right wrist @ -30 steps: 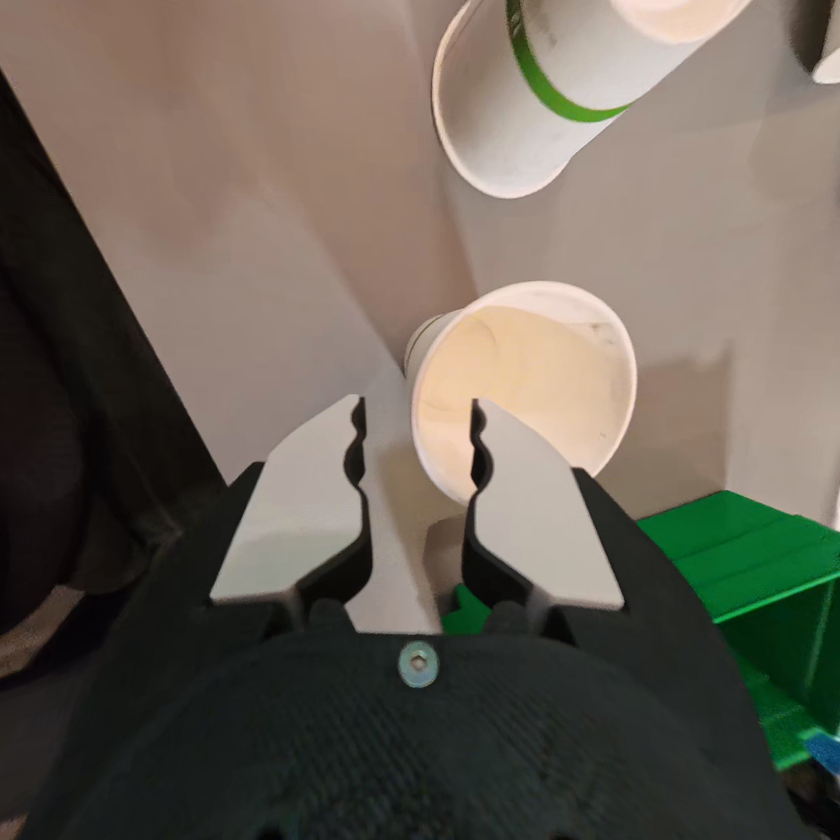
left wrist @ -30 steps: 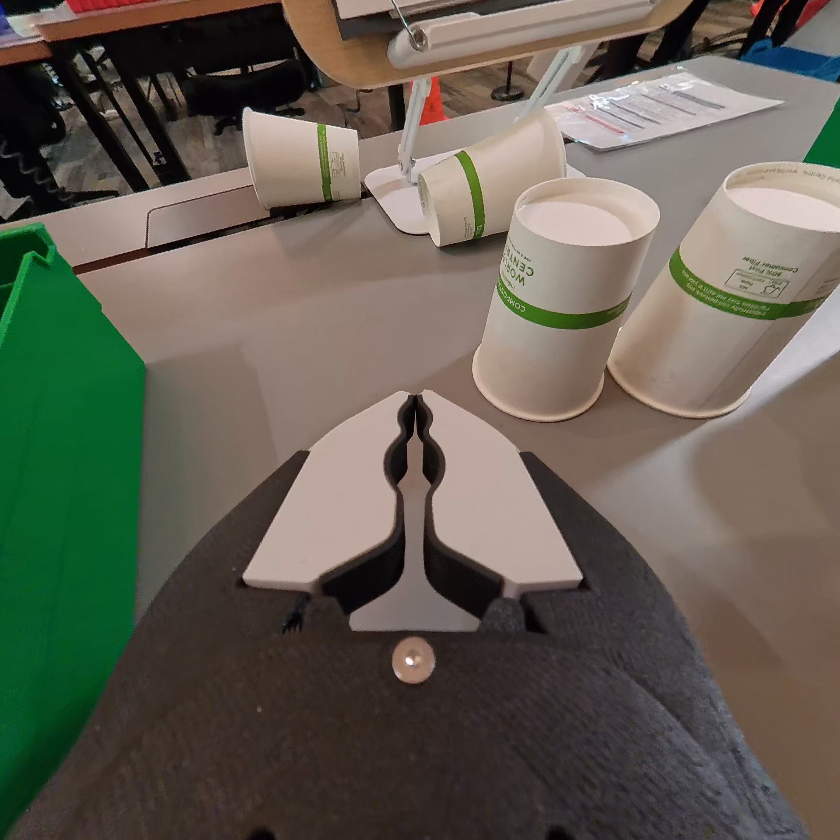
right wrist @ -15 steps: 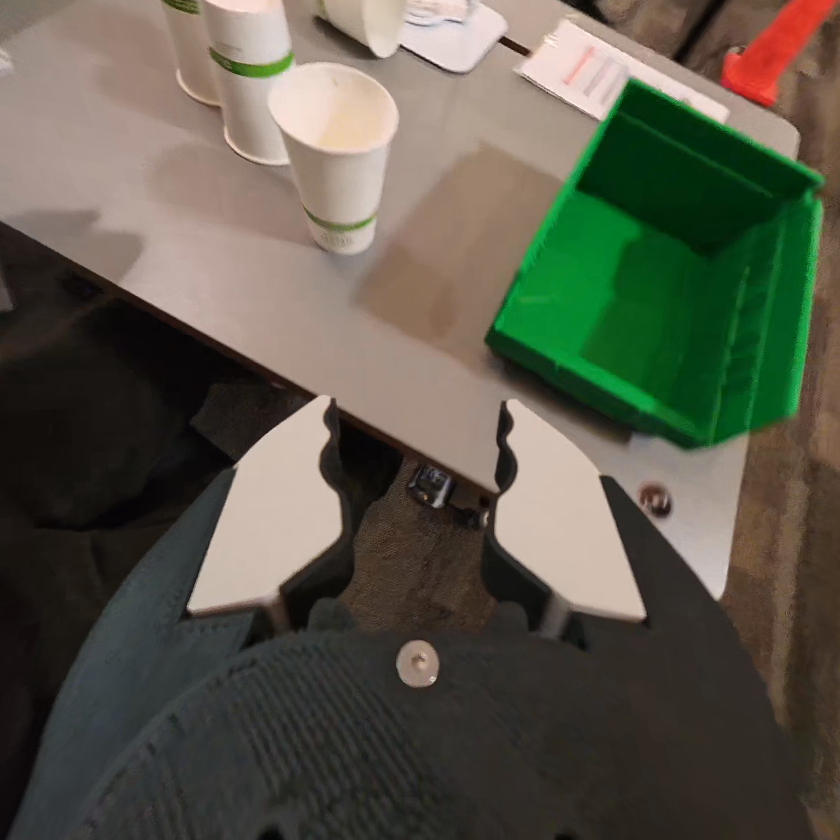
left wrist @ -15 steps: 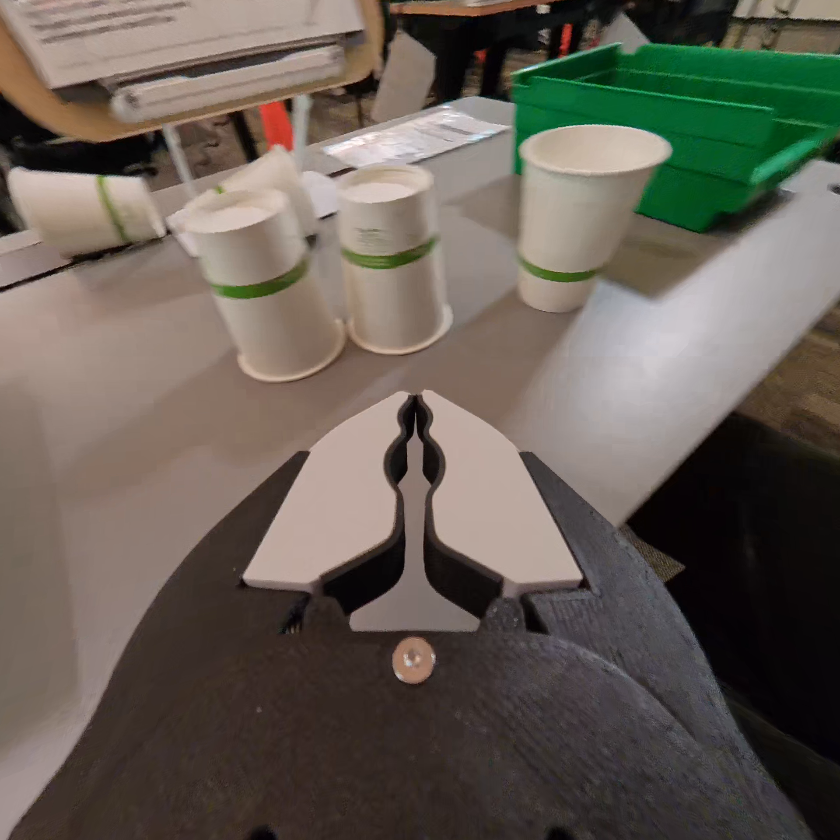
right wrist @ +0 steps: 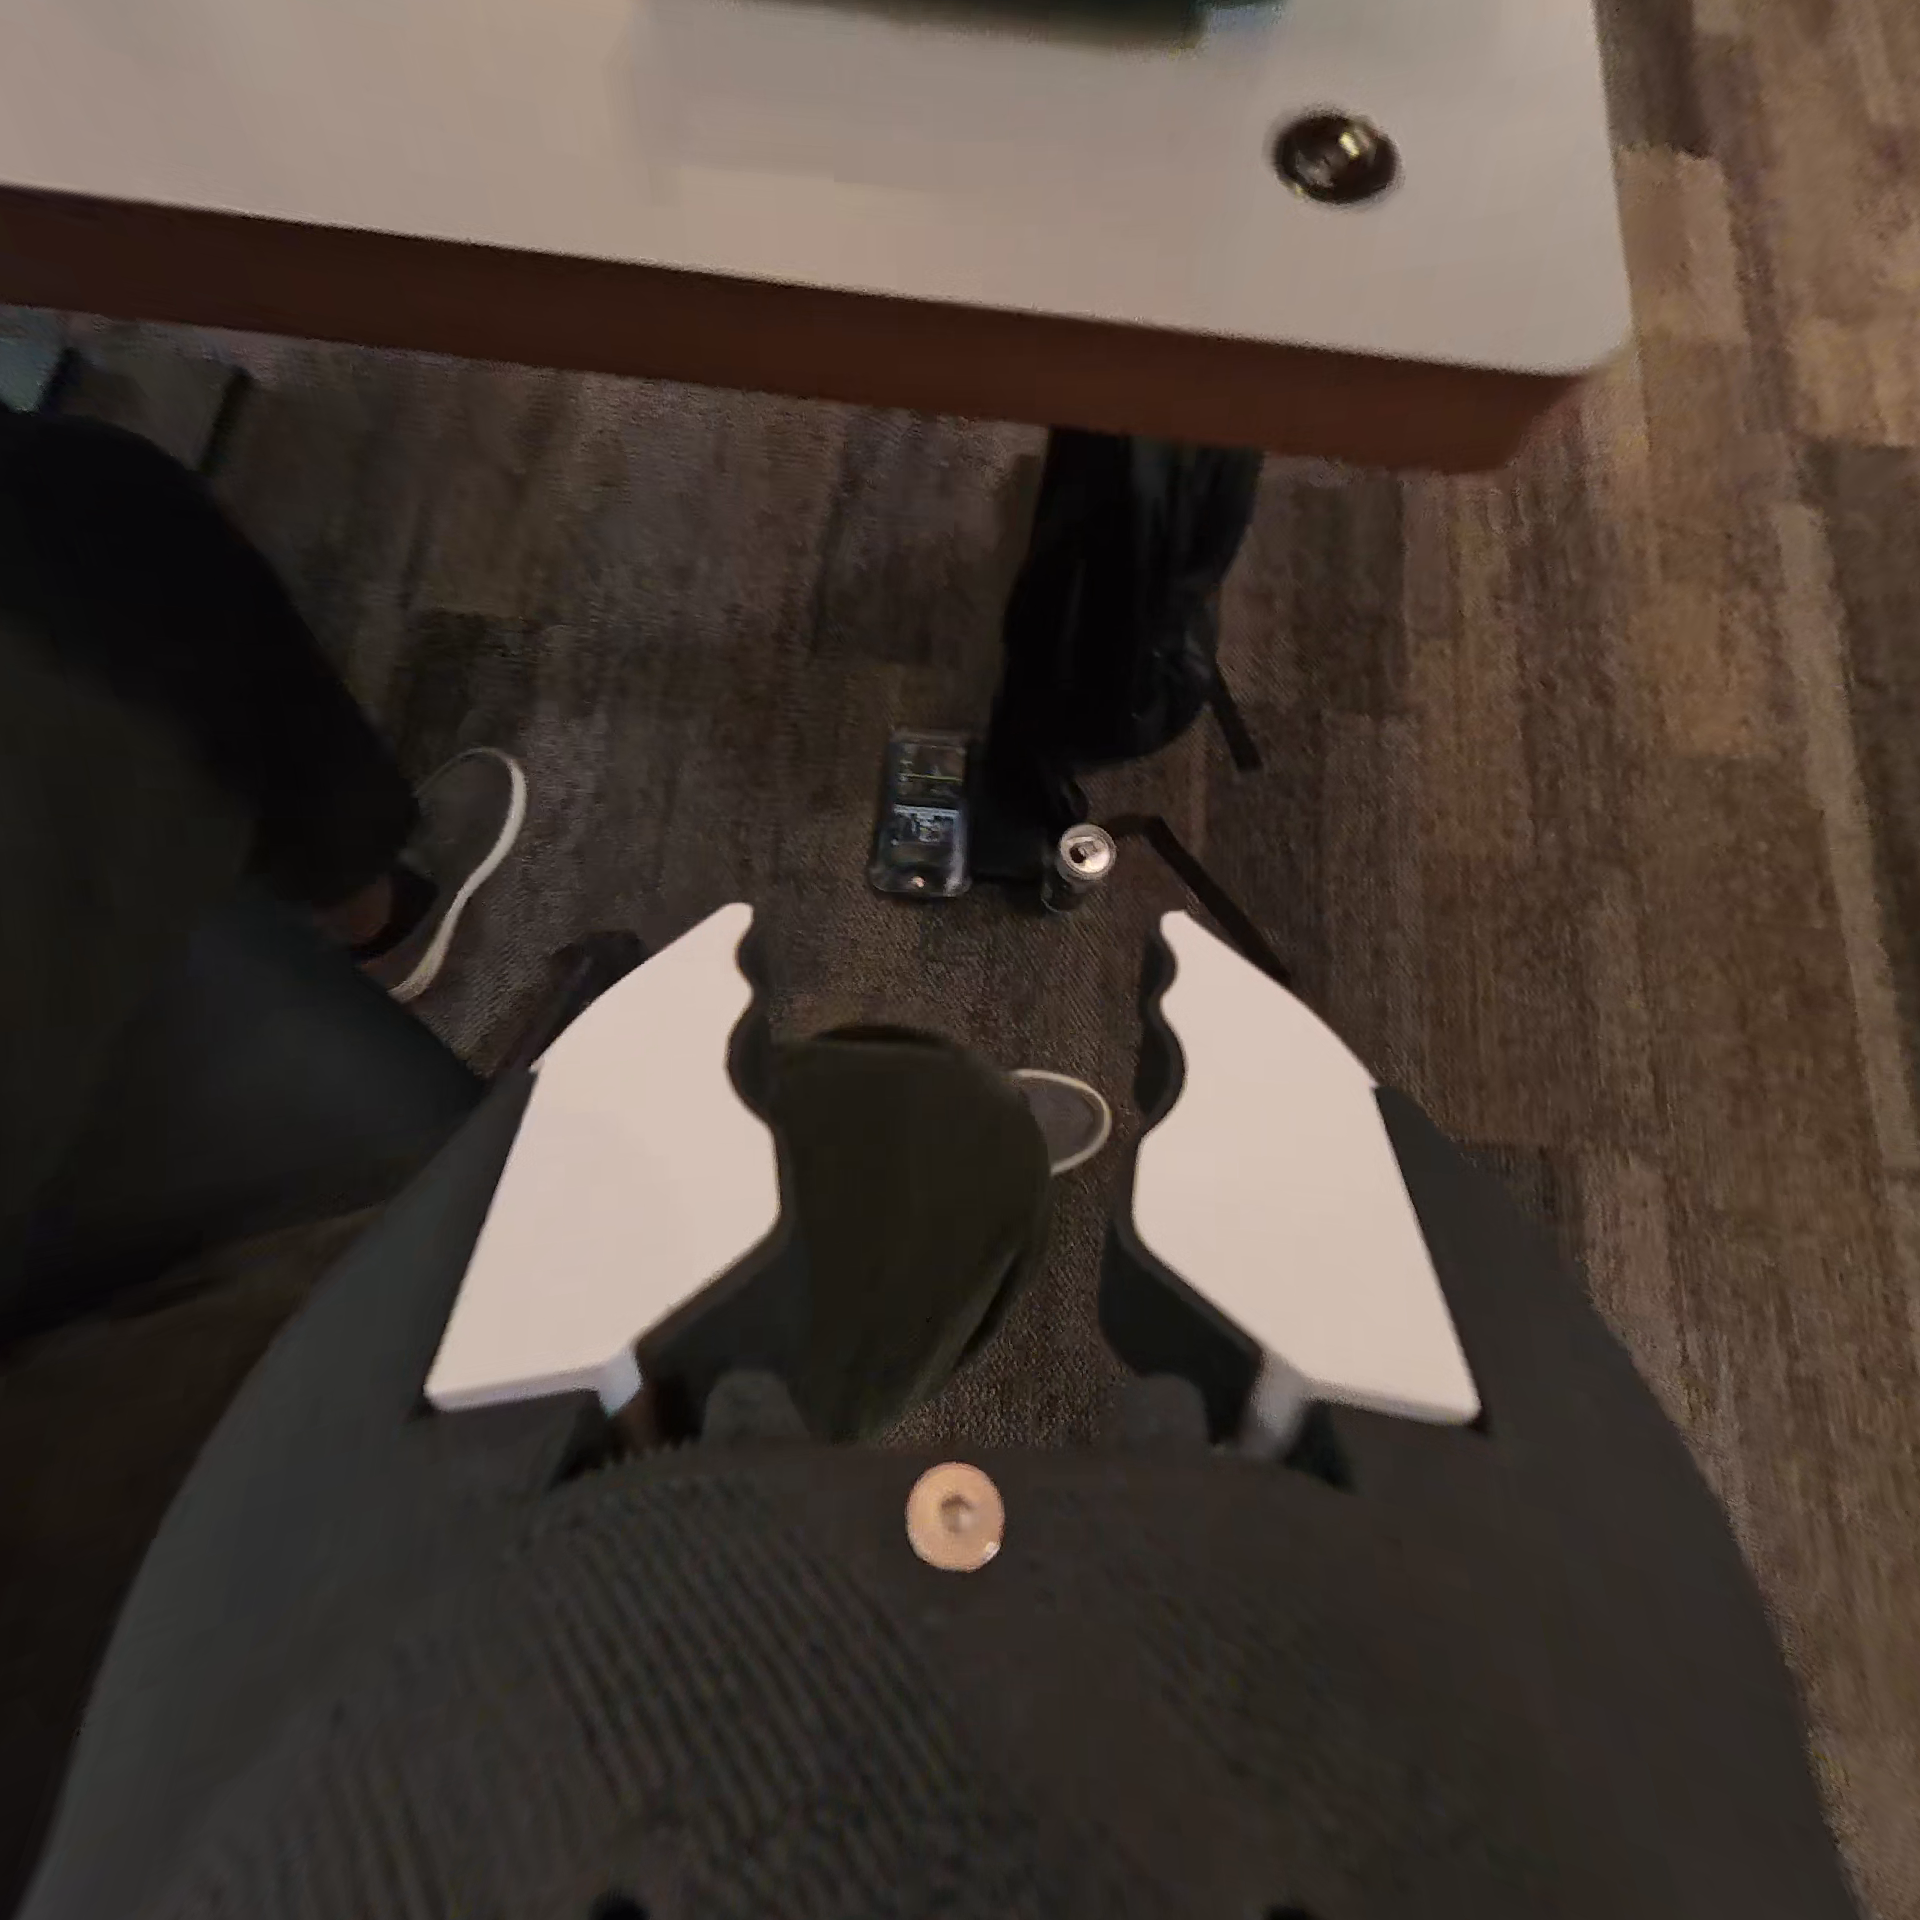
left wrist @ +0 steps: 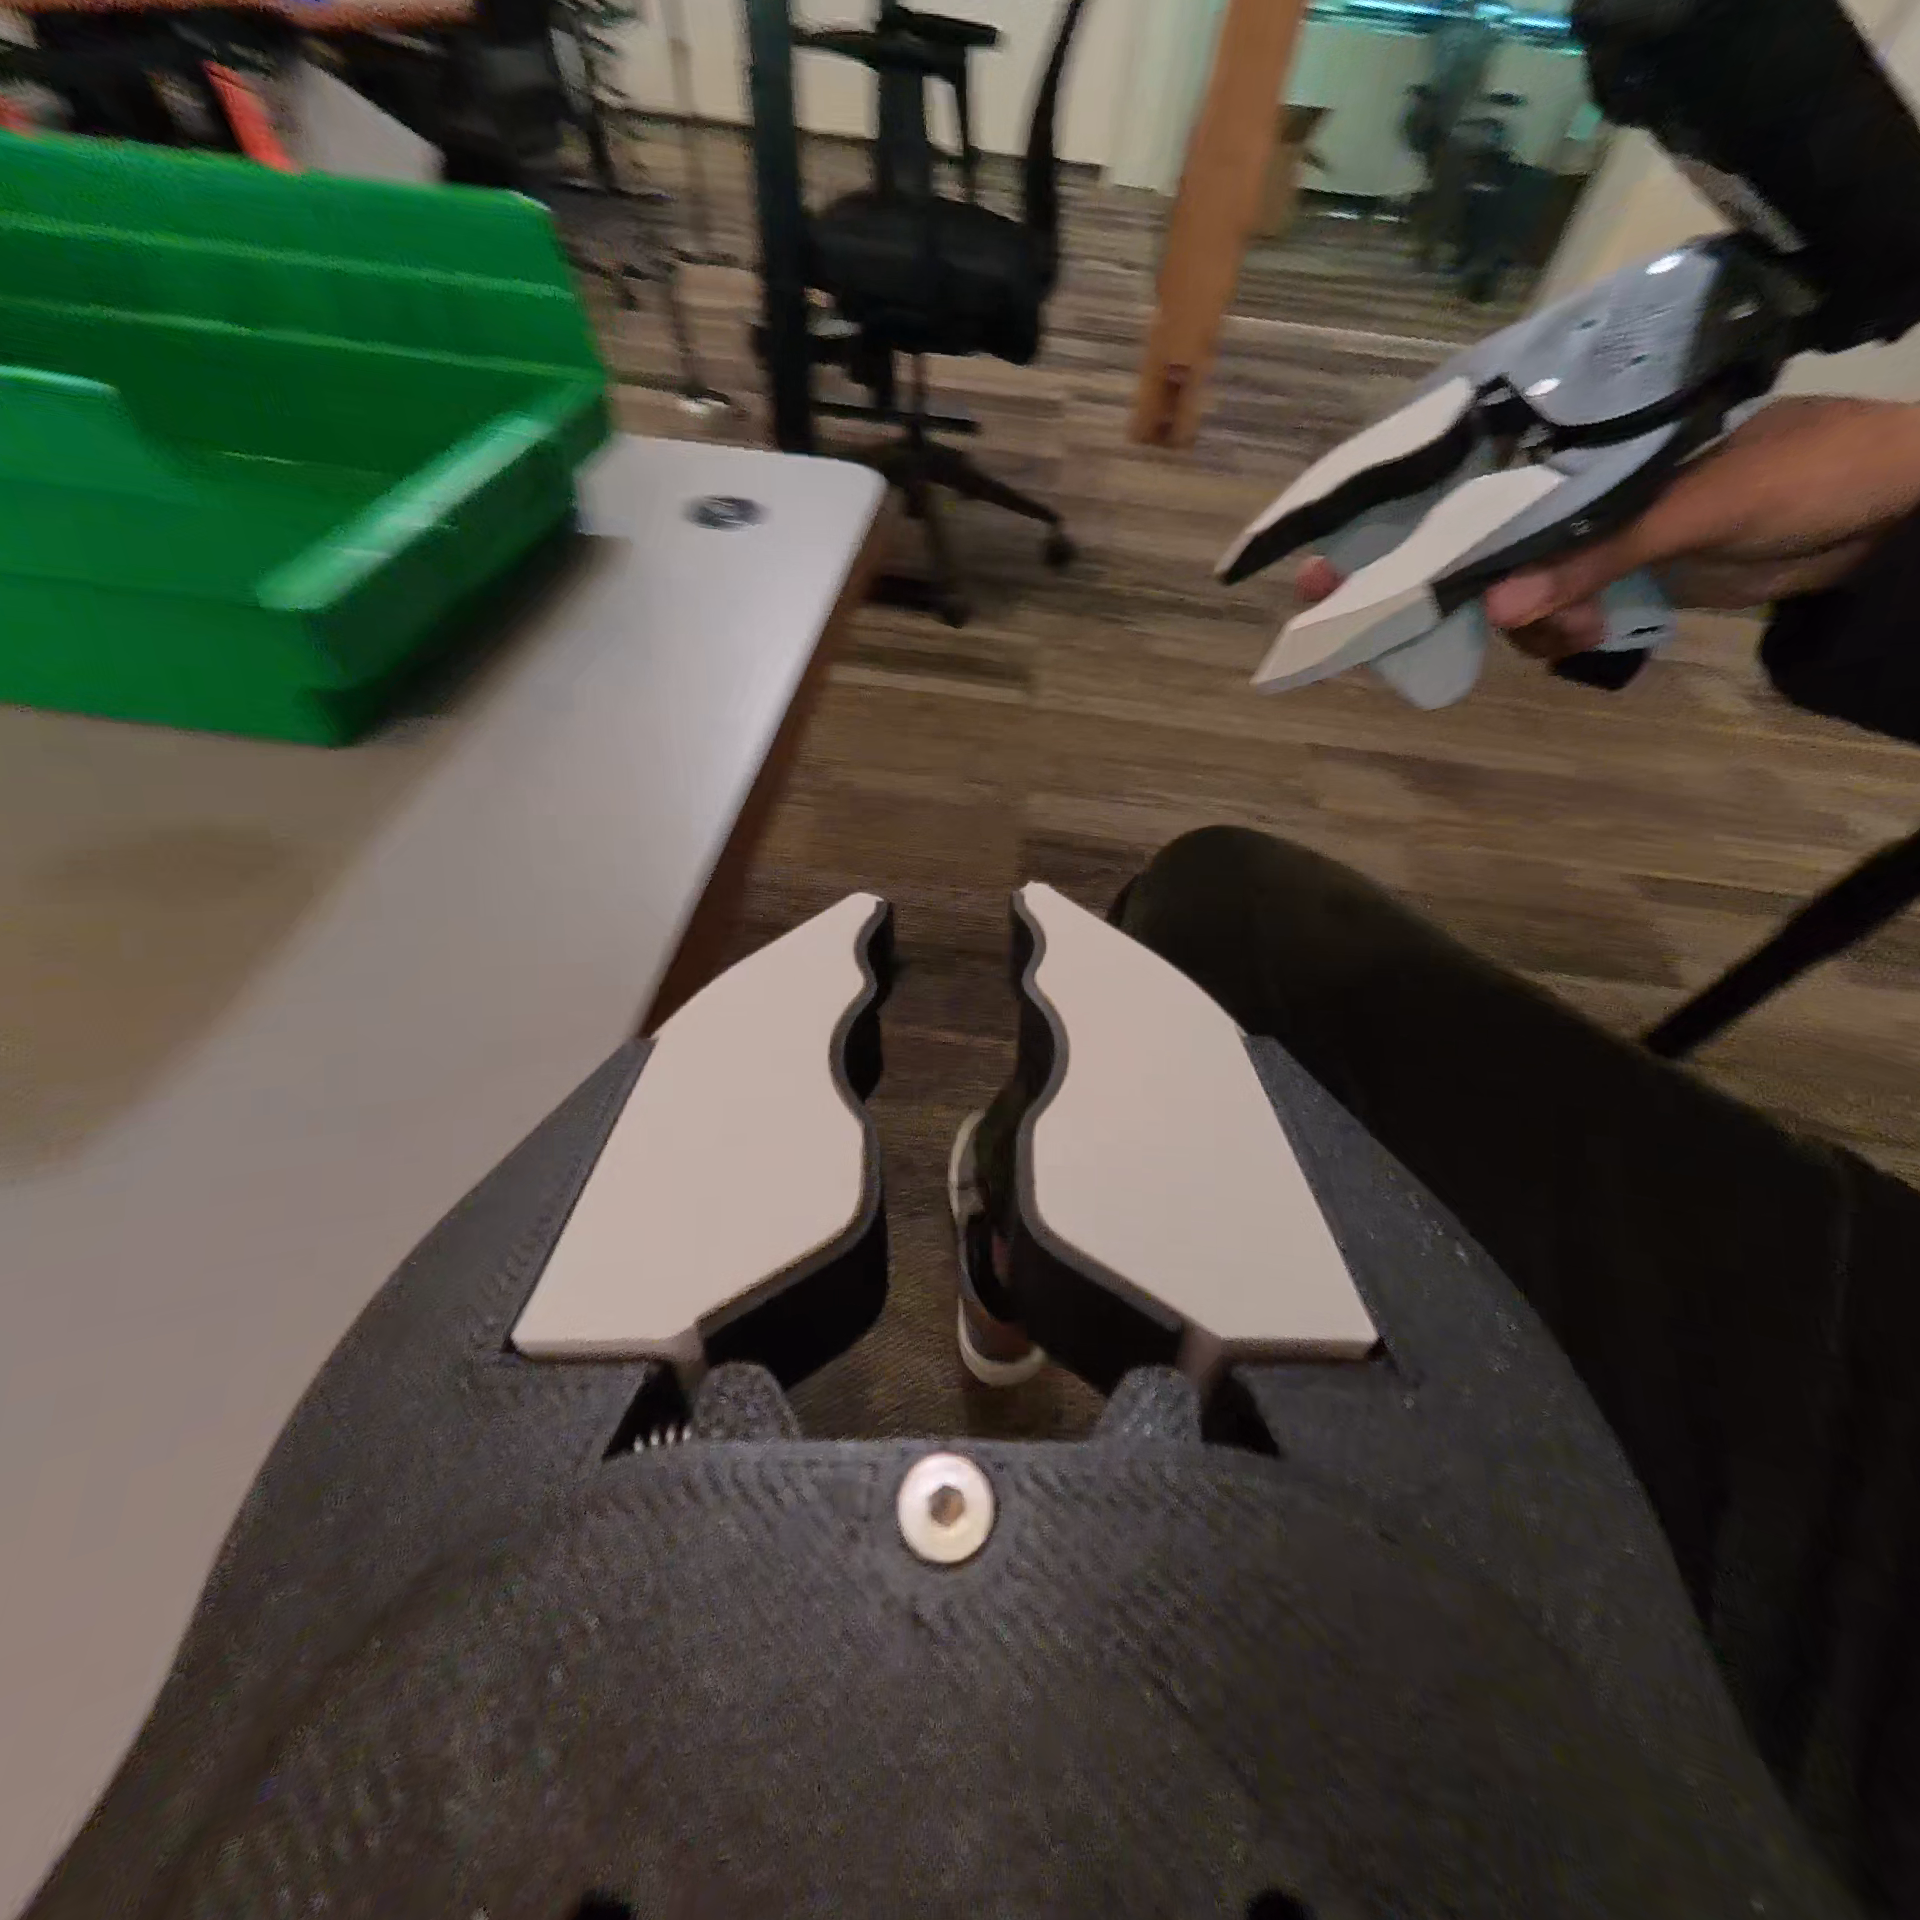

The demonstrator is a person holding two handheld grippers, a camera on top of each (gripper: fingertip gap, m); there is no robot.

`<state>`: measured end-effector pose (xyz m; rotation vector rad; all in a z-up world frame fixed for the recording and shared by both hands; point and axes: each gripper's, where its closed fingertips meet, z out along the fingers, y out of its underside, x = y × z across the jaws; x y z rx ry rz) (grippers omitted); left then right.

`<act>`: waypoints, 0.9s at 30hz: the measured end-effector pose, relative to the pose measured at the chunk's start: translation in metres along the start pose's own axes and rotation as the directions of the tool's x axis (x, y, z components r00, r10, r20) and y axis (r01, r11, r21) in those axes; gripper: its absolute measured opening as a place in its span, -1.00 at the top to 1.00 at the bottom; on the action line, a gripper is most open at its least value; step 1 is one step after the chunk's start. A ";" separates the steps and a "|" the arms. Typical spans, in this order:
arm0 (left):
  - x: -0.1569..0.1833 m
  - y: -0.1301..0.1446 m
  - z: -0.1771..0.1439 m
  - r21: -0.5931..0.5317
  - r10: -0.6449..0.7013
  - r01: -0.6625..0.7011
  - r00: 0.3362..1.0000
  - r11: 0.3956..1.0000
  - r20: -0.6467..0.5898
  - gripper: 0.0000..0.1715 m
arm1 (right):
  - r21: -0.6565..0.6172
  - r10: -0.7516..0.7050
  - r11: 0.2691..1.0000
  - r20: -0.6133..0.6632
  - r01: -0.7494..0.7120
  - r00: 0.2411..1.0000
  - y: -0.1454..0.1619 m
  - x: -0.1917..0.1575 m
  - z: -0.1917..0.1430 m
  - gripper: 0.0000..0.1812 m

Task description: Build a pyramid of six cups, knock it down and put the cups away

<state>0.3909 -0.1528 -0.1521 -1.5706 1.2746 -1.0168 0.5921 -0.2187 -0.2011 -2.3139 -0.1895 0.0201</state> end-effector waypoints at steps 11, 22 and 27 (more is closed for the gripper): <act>0.073 0.051 0.242 -0.286 -0.084 -0.031 0.920 0.958 -0.382 0.56 | -0.139 0.390 0.895 -0.213 -0.423 0.896 0.088 0.149 0.086 0.28; 0.063 -0.143 0.314 -0.609 -0.147 -0.076 0.940 0.790 -0.308 0.47 | 0.130 0.680 0.730 -0.242 -0.671 0.692 -0.021 0.339 0.043 0.19; 0.053 -0.205 0.366 -0.667 -0.007 -0.174 0.966 0.725 -0.260 0.46 | 0.243 0.791 0.608 -0.267 -0.756 0.550 0.036 0.440 0.022 0.21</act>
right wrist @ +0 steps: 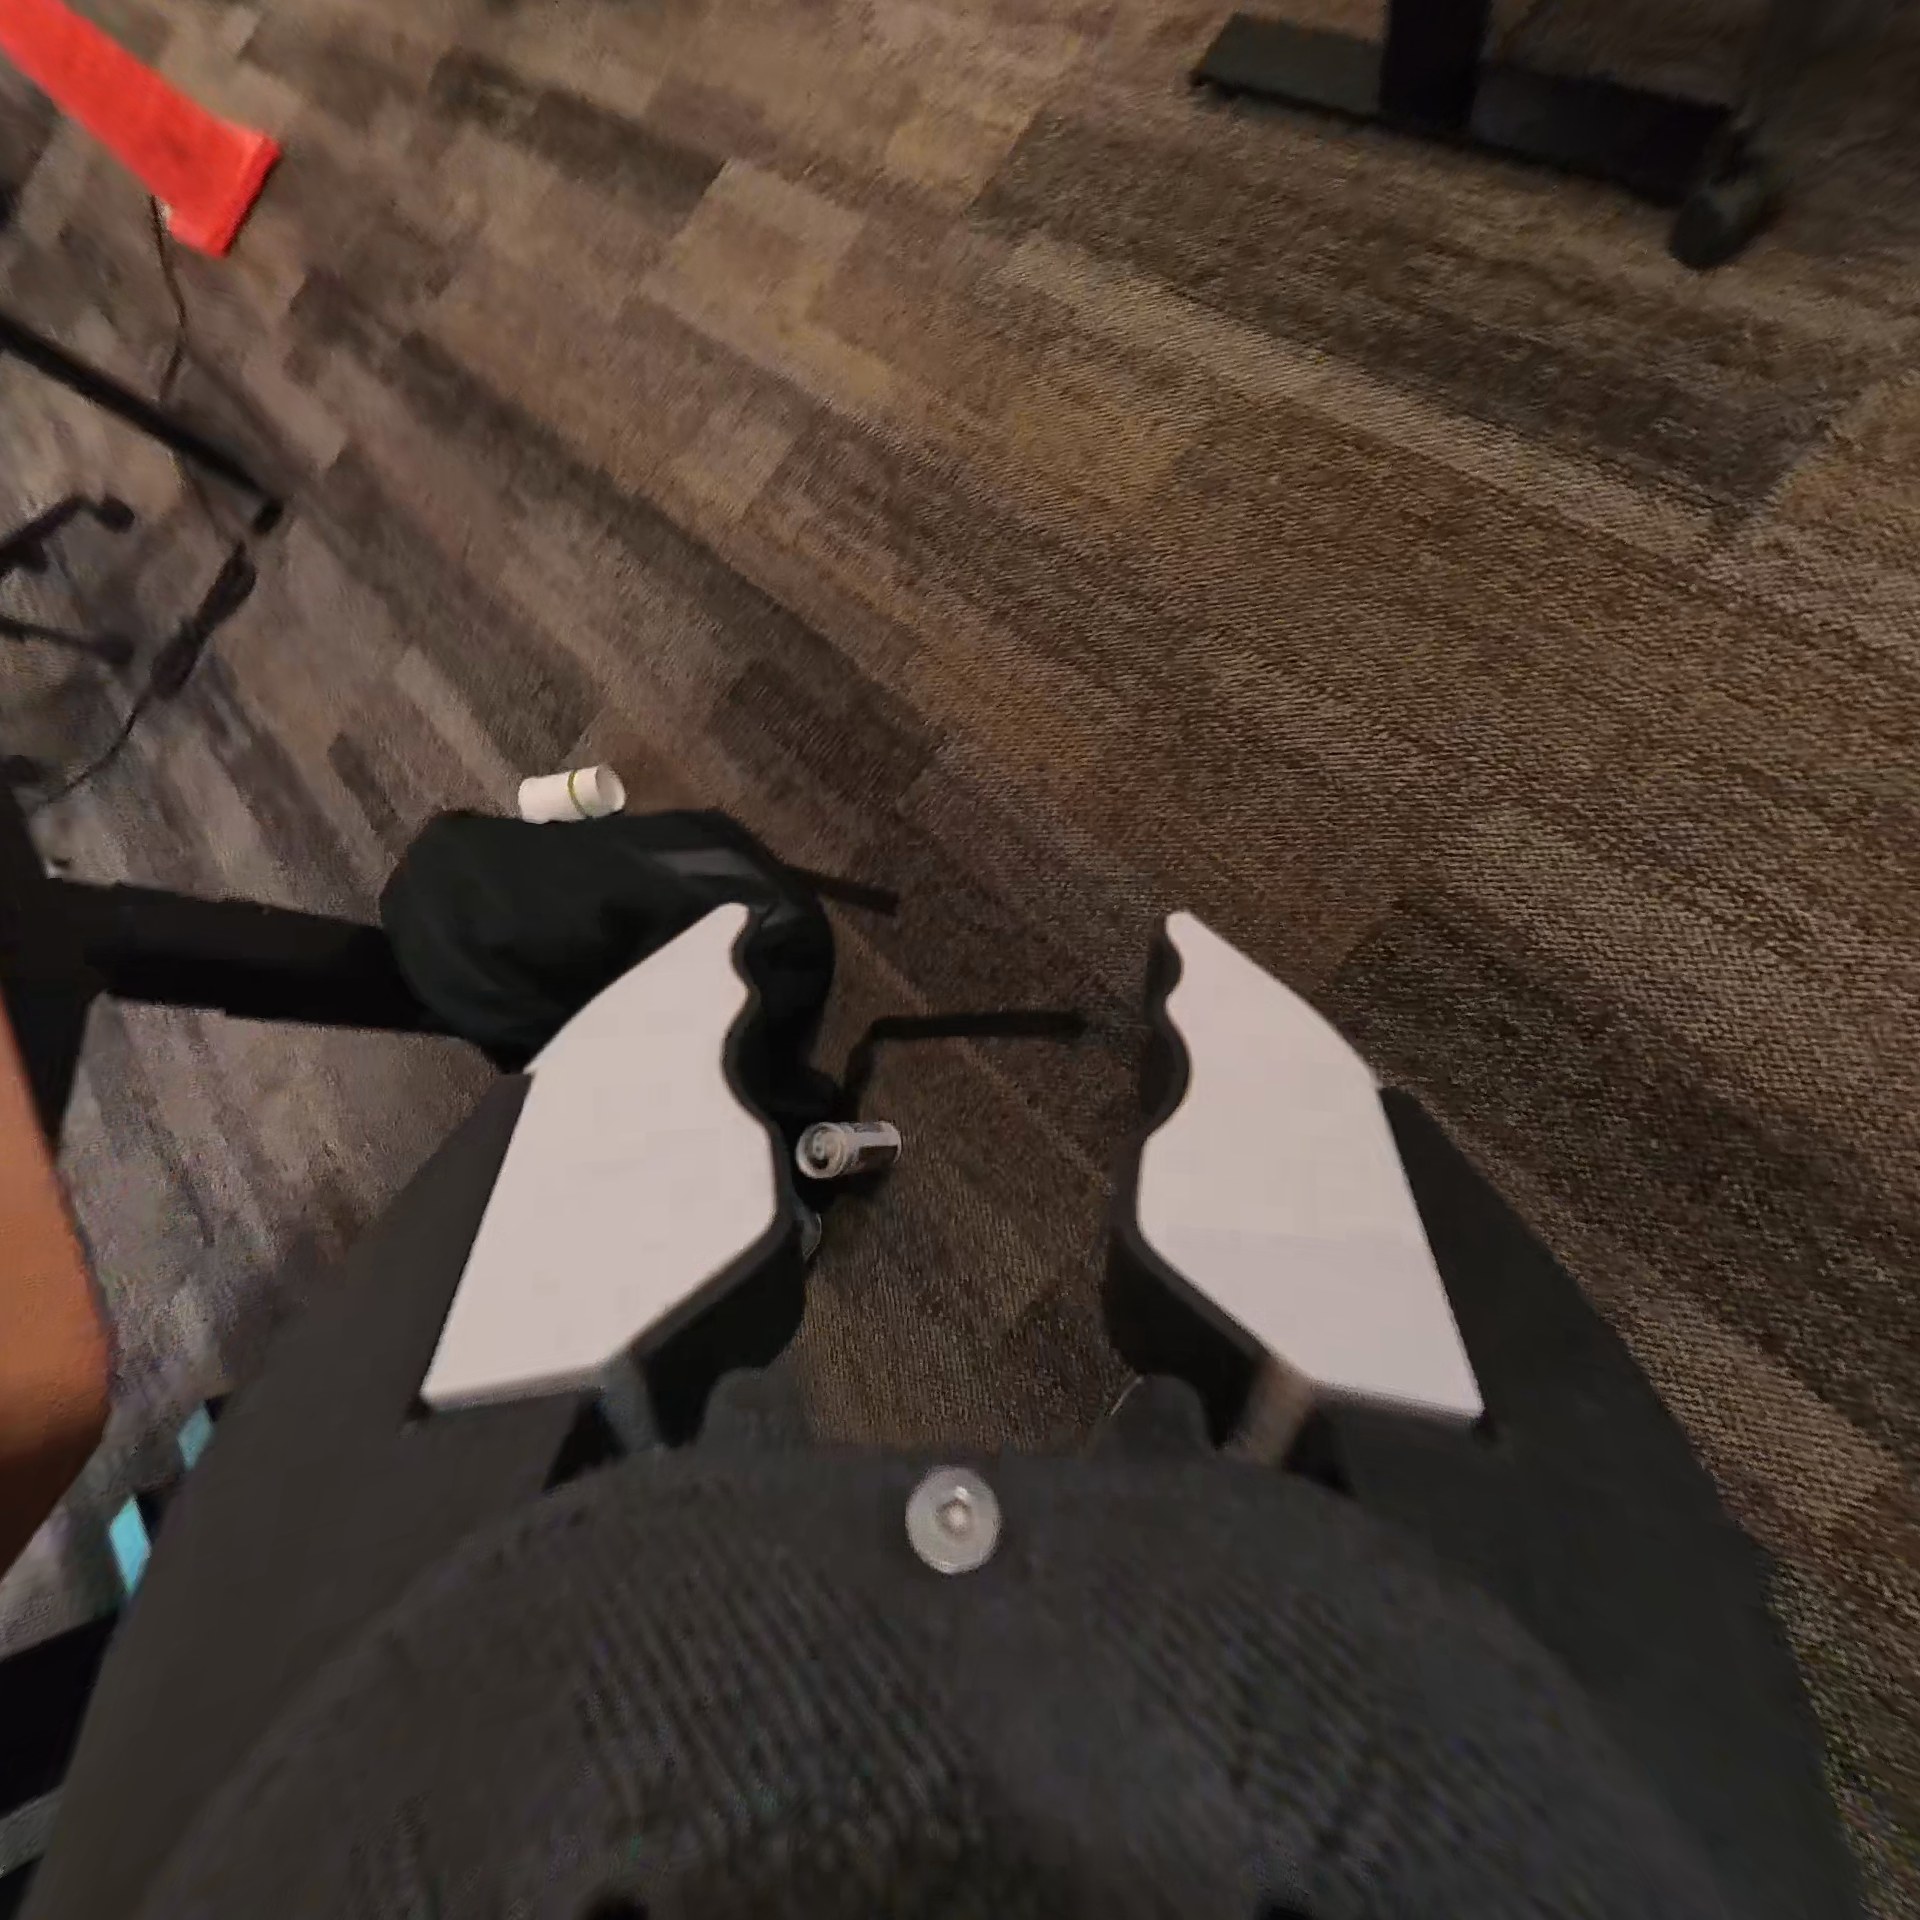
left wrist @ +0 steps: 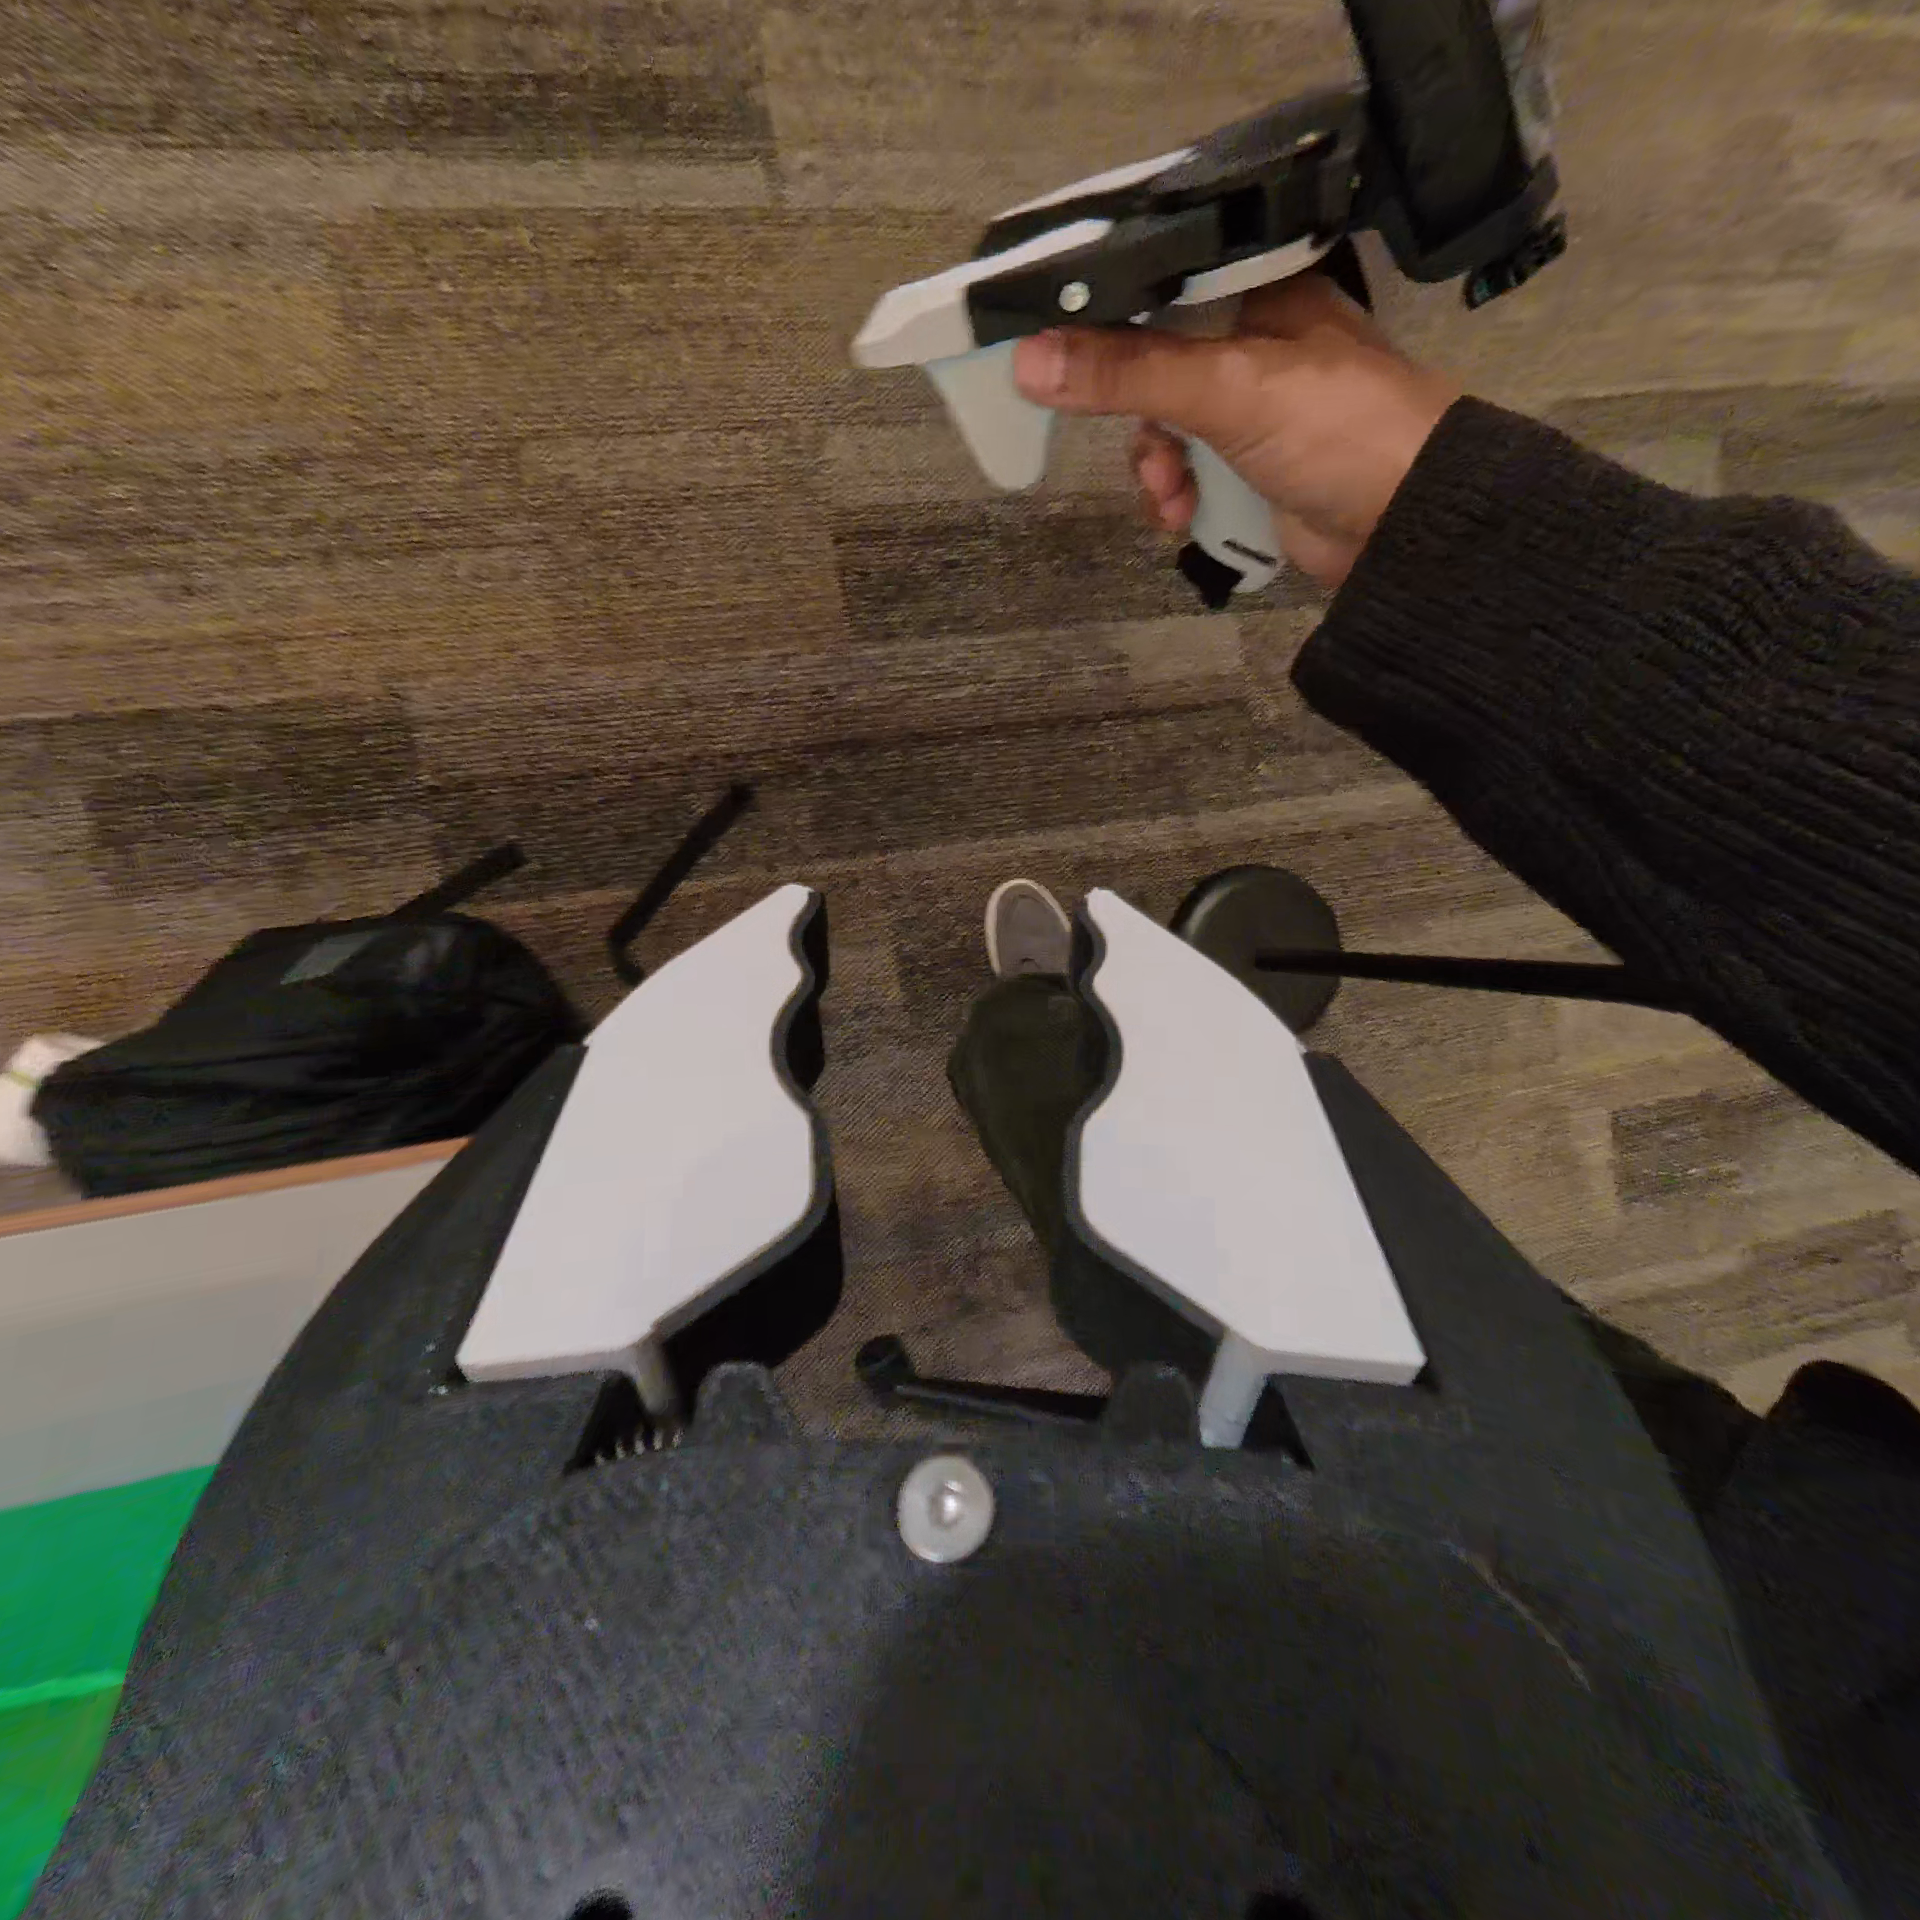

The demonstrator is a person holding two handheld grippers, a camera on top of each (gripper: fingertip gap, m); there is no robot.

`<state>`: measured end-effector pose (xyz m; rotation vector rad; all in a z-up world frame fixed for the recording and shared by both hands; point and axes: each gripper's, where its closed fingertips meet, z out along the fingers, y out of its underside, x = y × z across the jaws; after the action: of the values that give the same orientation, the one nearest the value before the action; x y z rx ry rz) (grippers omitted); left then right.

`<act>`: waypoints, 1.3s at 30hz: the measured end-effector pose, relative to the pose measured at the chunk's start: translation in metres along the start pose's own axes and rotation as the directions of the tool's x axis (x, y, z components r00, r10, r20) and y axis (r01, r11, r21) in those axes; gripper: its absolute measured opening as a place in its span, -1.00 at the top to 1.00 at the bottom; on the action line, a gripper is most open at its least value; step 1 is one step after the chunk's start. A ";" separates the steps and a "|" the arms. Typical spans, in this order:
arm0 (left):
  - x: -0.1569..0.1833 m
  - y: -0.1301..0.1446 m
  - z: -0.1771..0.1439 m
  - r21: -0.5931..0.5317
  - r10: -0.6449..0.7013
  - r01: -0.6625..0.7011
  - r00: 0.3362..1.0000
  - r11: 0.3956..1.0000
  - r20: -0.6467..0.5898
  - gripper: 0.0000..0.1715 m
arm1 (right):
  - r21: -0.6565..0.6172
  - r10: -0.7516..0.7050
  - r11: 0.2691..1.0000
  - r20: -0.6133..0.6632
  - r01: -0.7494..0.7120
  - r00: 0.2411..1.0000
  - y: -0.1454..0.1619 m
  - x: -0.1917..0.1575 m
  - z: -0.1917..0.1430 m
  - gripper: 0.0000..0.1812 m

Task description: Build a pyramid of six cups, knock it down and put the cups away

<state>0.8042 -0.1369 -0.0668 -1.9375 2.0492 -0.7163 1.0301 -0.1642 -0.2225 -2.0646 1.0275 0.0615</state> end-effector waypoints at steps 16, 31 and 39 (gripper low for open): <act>-0.106 -0.230 -0.051 0.176 -0.338 0.314 0.932 0.933 0.128 0.42 | 0.116 -0.257 0.965 0.217 0.236 0.942 -0.315 -0.051 -0.081 0.16; -0.347 -0.336 0.054 0.457 -0.779 0.695 0.627 0.555 -0.007 0.39 | -0.050 -0.380 0.906 0.343 0.421 0.859 -0.451 -0.037 0.090 0.15; -0.467 -0.261 0.003 0.603 -0.970 0.762 0.222 0.234 0.097 0.41 | -0.117 -0.451 0.647 0.739 0.754 0.501 -0.525 -0.218 0.271 0.10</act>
<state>1.0783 0.3195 -0.0156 -2.5292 0.1654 -0.6765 1.3229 0.3402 0.0145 -2.4077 -0.2597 0.6534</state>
